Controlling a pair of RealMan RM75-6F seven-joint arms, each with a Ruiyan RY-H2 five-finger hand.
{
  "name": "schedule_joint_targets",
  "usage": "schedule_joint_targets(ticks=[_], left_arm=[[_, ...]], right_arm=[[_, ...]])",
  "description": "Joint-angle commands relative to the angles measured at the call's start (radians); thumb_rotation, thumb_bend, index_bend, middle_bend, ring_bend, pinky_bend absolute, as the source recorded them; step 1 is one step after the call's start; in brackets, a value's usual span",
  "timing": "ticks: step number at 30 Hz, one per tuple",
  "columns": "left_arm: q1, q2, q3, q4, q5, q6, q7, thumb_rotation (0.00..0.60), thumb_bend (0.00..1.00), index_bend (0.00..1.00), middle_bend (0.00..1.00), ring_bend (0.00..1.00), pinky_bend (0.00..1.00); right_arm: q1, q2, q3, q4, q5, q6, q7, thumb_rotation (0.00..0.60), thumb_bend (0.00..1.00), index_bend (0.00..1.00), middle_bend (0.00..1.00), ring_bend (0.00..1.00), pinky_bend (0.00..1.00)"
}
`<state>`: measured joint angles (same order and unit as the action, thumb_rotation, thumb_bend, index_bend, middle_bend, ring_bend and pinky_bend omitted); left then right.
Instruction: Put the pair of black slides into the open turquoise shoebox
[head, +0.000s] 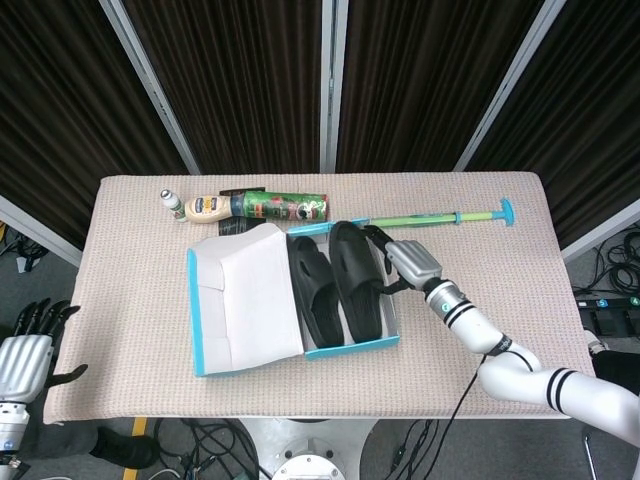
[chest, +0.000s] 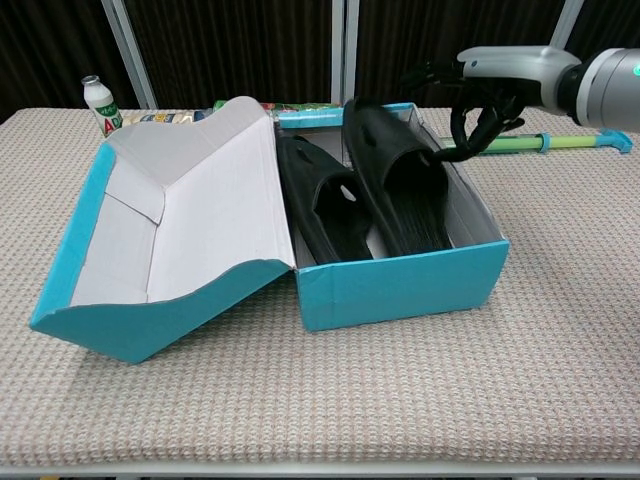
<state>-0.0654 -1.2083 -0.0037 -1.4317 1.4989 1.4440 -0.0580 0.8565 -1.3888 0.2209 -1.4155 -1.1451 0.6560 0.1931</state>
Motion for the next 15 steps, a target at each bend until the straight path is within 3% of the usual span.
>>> schedule_joint_targets(ticks=[1,6,15], left_arm=[[0.001,0.002,0.0,-0.002,-0.001,0.001,0.002,0.6,0.03,0.17,0.1,0.01,0.02],[0.001,0.007,0.0,-0.008,-0.001,0.004,0.004,0.6,0.03,0.17,0.1,0.01,0.02],[-0.002,0.02,0.006,-0.023,0.013,0.004,-0.018,0.6,0.03,0.17,0.1,0.01,0.02]], right_arm=[[0.021,-0.053,-0.007,0.047,0.04,-0.033,-0.019,0.6,0.13,0.0,0.0,0.53,0.93],[0.024,-0.055,-0.002,0.047,0.038,-0.039,-0.012,0.6,0.0,0.0,0.0,0.52,0.93],[0.002,0.089,0.025,-0.134,-0.072,-0.053,0.099,0.6,0.03,0.0,0.0,0.57,0.94]])
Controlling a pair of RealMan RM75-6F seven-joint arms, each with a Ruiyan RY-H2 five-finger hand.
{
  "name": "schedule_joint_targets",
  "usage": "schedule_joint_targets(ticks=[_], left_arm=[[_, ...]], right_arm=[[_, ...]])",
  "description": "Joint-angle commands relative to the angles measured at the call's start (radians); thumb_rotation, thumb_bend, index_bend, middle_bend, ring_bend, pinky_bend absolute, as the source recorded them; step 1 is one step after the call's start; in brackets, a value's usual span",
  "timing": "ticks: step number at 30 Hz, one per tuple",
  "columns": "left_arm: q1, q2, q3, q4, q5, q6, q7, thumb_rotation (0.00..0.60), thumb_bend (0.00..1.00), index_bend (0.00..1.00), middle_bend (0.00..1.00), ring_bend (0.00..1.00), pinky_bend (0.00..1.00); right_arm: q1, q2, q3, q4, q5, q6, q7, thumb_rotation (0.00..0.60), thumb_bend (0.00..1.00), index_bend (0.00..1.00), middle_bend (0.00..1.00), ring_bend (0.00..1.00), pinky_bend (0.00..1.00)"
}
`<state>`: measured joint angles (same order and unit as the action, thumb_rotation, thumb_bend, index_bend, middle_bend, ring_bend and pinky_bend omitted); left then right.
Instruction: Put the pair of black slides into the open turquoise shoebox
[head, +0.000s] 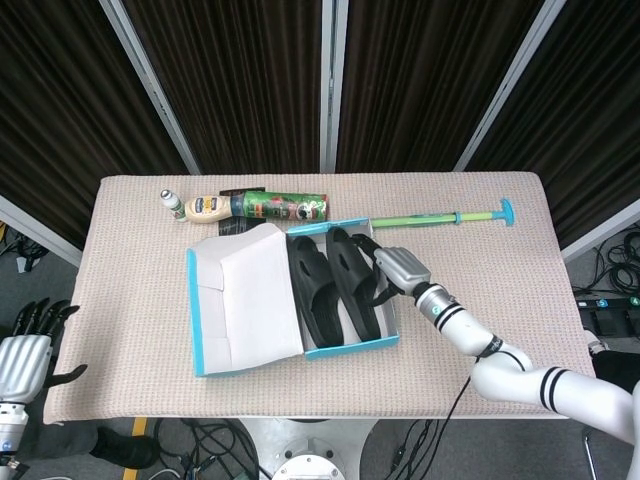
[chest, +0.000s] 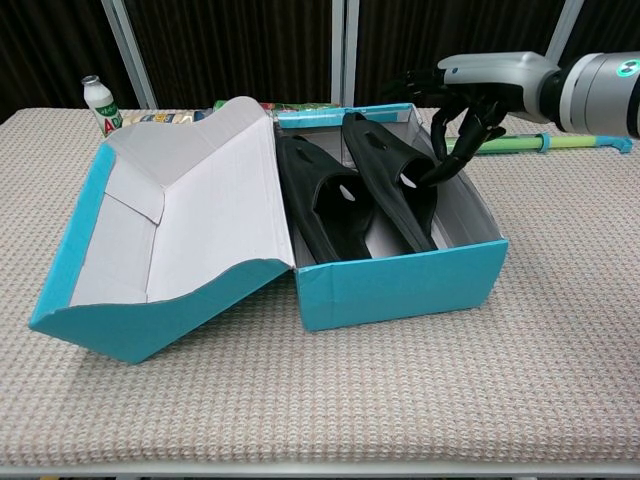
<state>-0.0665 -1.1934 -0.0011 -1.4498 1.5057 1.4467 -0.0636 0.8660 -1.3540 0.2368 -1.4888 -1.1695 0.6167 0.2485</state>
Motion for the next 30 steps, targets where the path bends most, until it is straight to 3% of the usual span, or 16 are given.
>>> schedule_joint_targets(ticks=[1,5,12,14,30], left_arm=[[0.0,0.007,0.004,-0.005,0.009,0.002,-0.018,0.6,0.03,0.17,0.1,0.01,0.02],[0.002,0.009,0.005,-0.005,0.009,0.004,-0.02,0.6,0.03,0.17,0.1,0.01,0.02],[0.004,0.01,0.007,-0.006,0.005,0.004,-0.02,0.6,0.03,0.17,0.1,0.01,0.02],[0.005,0.01,0.007,-0.005,0.004,0.004,-0.02,0.6,0.03,0.17,0.1,0.01,0.02],[0.002,0.0,0.008,0.008,0.001,-0.006,-0.024,0.6,0.03,0.17,0.1,0.01,0.02]], right_arm=[[-0.007,0.069,0.01,-0.08,-0.064,-0.019,0.058,0.6,0.04,0.0,0.0,0.58,0.94],[0.007,0.082,0.012,-0.102,-0.089,-0.05,0.098,0.6,0.13,0.0,0.02,0.61,0.95],[0.067,0.009,0.015,-0.005,-0.008,-0.103,0.076,0.6,0.51,0.0,0.07,0.63,0.96],[0.084,-0.011,0.013,0.028,0.026,-0.111,0.052,0.6,0.56,0.0,0.07,0.63,0.96],[0.167,-0.102,-0.068,0.156,0.232,-0.163,-0.107,0.6,0.58,0.0,0.08,0.63,0.96]])
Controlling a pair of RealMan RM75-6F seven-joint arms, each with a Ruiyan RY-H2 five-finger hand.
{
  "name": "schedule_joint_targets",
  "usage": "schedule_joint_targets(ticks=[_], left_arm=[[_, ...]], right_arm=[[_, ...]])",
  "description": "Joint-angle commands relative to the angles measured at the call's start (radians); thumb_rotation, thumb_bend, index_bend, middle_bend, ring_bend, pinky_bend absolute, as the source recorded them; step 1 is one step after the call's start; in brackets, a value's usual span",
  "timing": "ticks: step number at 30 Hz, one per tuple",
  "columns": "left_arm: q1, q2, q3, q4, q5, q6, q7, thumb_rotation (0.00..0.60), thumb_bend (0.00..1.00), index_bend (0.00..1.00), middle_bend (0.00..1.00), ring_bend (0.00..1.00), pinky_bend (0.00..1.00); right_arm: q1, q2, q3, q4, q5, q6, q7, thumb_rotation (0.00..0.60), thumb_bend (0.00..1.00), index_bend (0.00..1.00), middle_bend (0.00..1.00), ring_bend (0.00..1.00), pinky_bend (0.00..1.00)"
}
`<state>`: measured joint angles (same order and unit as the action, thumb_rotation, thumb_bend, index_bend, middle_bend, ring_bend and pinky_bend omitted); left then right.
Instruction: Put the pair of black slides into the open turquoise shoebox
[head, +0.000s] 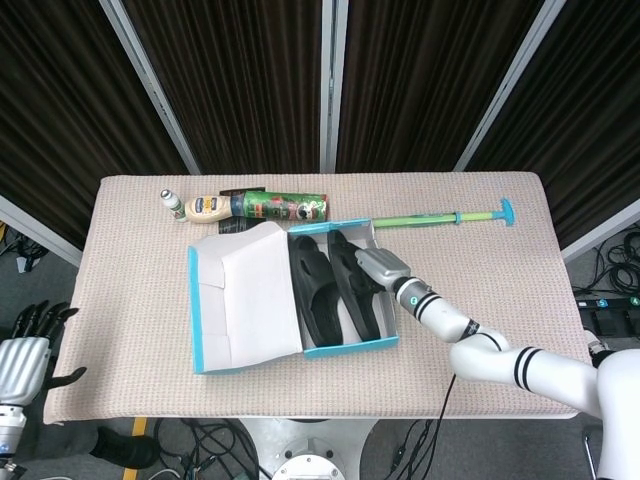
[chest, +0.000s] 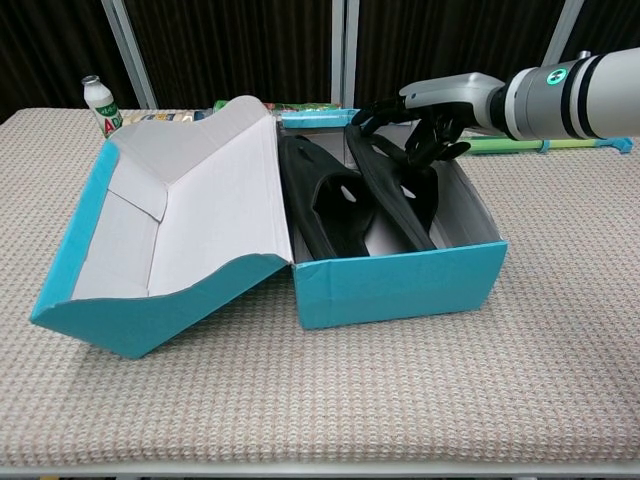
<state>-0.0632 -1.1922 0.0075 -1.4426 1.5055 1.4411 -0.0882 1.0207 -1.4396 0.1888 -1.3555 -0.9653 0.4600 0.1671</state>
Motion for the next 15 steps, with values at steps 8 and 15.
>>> schedule_joint_targets(ticks=[8,15], left_arm=[[0.001,-0.002,0.0,0.003,-0.001,0.001,-0.002,0.6,0.03,0.17,0.1,0.01,0.02],[0.0,-0.004,-0.001,0.004,0.004,0.007,-0.003,0.6,0.03,0.17,0.1,0.01,0.02]], right_arm=[[0.022,-0.026,-0.038,0.016,0.077,0.016,-0.07,0.6,0.58,0.0,0.07,0.63,0.96],[-0.058,0.078,-0.012,-0.135,-0.015,0.143,-0.052,0.6,0.45,0.0,0.04,0.63,0.96]])
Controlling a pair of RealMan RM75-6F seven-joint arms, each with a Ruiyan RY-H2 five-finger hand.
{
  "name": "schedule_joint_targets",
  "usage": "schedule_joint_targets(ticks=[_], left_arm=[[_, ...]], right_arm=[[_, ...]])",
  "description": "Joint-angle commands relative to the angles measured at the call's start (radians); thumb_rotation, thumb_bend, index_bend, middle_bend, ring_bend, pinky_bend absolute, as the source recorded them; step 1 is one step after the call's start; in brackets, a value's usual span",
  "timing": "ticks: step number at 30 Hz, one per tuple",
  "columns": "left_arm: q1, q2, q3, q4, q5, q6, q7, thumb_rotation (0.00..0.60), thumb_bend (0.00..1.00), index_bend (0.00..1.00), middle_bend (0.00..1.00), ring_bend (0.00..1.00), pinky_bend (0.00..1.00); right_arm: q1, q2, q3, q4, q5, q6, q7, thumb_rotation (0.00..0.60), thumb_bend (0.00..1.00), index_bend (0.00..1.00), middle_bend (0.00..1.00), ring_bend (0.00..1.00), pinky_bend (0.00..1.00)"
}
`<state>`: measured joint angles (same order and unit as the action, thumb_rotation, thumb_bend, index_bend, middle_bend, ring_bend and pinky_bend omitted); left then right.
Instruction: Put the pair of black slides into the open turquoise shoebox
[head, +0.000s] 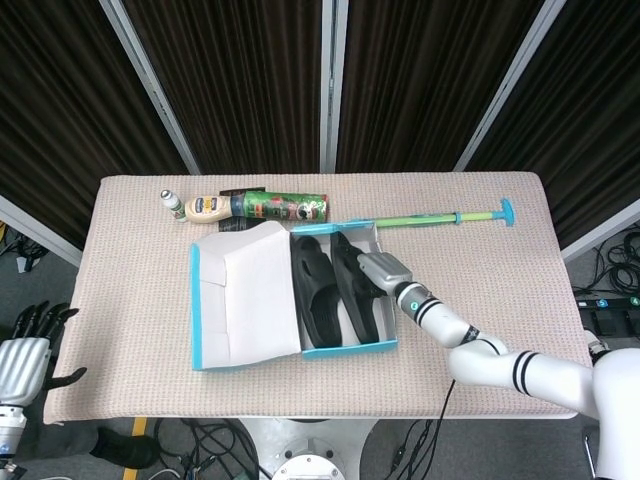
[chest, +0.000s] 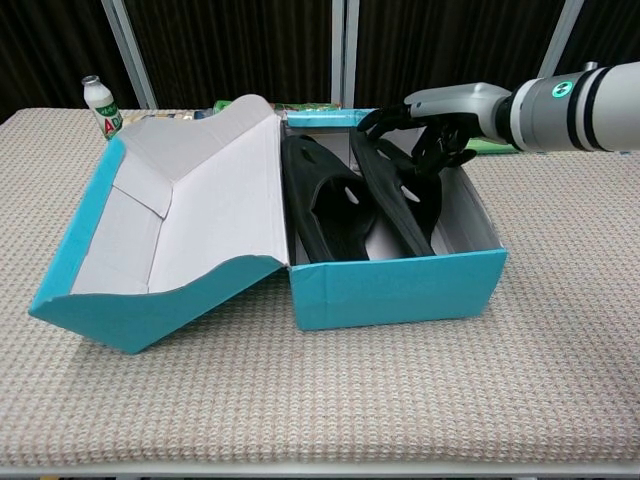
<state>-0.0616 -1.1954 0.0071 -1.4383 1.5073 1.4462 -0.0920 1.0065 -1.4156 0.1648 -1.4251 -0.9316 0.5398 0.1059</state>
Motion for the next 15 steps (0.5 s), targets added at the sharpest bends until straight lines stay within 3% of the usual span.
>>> schedule_joint_targets(ticks=[1,7,10,11,12,15], left_arm=[[-0.002,-0.001,-0.001,0.0,0.005,0.003,0.001,0.6,0.03,0.17,0.1,0.01,0.02],[-0.009,0.001,-0.004,-0.002,0.016,0.008,0.007,0.6,0.03,0.17,0.1,0.01,0.02],[-0.013,0.001,-0.008,-0.005,0.02,0.01,0.01,0.6,0.03,0.17,0.1,0.01,0.02],[-0.014,0.0,-0.009,-0.005,0.02,0.011,0.011,0.6,0.03,0.17,0.1,0.01,0.02],[-0.015,-0.001,-0.009,-0.005,0.02,0.009,0.013,0.6,0.03,0.17,0.1,0.01,0.02],[-0.021,-0.005,-0.012,-0.004,0.017,0.004,0.025,0.6,0.03,0.17,0.1,0.01,0.02]], right_arm=[[-0.065,0.072,0.012,-0.089,-0.073,0.099,0.009,0.6,0.45,0.0,0.02,0.63,0.96],[-0.197,0.154,0.004,-0.189,-0.189,0.3,0.042,0.6,0.38,0.0,0.0,0.61,0.96],[-0.294,0.198,-0.028,-0.232,-0.25,0.446,0.025,0.6,0.34,0.0,0.0,0.5,0.9],[-0.324,0.209,-0.037,-0.244,-0.26,0.492,0.012,0.6,0.33,0.0,0.0,0.43,0.81],[-0.354,0.221,-0.051,-0.252,-0.275,0.536,-0.01,0.6,0.33,0.0,0.0,0.32,0.63],[-0.462,0.243,-0.097,-0.258,-0.315,0.707,-0.116,0.6,0.33,0.0,0.0,0.09,0.23]])
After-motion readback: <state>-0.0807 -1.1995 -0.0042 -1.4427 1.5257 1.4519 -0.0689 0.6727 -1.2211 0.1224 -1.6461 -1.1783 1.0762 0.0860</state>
